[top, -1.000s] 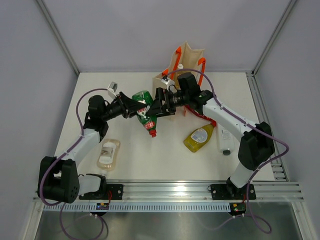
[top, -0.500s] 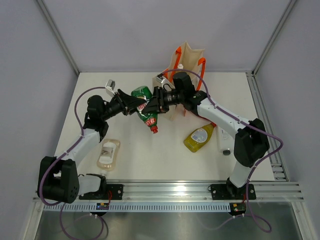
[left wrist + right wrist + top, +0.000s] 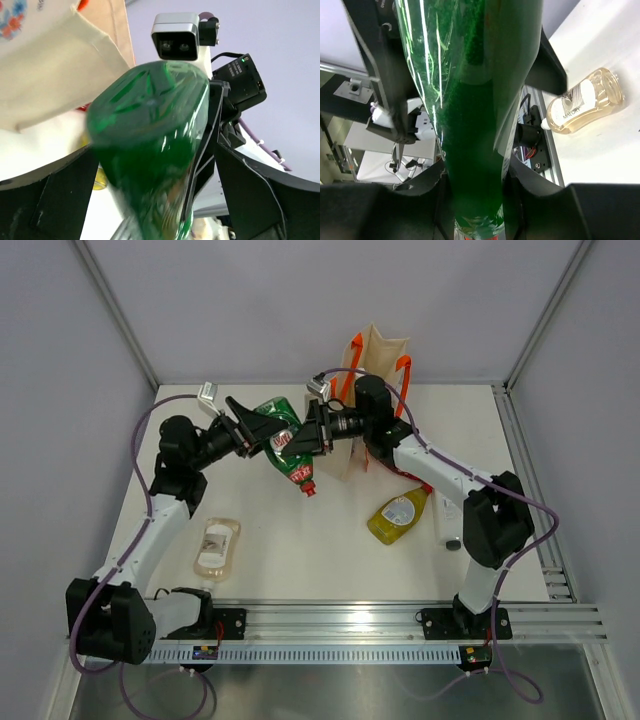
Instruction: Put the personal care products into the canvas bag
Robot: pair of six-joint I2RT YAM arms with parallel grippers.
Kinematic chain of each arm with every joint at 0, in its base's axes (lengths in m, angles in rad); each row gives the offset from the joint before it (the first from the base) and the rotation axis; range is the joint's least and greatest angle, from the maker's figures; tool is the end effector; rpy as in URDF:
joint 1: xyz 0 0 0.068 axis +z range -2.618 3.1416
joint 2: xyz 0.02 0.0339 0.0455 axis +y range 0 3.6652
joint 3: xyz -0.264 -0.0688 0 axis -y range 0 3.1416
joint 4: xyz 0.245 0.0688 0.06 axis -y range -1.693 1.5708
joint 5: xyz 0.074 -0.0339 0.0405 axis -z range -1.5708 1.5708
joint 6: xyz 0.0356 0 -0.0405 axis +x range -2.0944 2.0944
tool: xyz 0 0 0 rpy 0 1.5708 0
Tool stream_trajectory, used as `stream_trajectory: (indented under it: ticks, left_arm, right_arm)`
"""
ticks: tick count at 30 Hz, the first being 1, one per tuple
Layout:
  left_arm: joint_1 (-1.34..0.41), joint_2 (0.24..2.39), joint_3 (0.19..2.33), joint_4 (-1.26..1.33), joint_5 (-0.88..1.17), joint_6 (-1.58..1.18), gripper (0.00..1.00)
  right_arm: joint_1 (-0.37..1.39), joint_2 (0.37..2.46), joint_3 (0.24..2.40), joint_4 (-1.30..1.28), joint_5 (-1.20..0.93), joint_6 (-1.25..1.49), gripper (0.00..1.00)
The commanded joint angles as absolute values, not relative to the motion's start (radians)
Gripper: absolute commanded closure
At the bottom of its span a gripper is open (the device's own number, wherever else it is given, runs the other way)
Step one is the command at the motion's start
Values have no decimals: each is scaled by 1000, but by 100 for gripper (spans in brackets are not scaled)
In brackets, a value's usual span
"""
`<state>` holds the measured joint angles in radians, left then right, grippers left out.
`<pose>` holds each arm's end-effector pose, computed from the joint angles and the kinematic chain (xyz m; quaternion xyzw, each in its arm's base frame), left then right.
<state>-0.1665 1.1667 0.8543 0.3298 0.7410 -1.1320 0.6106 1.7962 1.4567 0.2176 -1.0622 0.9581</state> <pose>0.2603 -0.0681 0.3398 -0.0746 0.6986 -0.6041 0.3761 0.3268 0.2667 0.3347 -0.2190 0.6940 0.6721 0.1366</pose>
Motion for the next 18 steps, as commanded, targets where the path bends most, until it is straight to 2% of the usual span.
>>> stream_trajectory:
  ticks: [1,4,9,12,14,18]
  left_arm:
    - [-126,1112,929,128,701,-970,1]
    - [-91,1086,1002,-82,642,-830,1]
    - [-52,1048,1063,-320,523,-649,1]
    - [-46,1025,1080,-461,404,-549,1]
    - [-43,1014,1085,-533,333,-482,1]
    - [-37,980,1075,-695,105,-433,1]
  right_arm:
    - [545,1766,1549,425,-1161,1017,100]
    - [494,1758,1601,376,-1166,961,100]
    - [408,1758,1782,80,-1106,763,100]
    - [341,1770,1891,-158,-950,620,100]
    - [290,1769,1914,-265,-736,600,100]
    - [256,1792,1971,-362,-448,621,100]
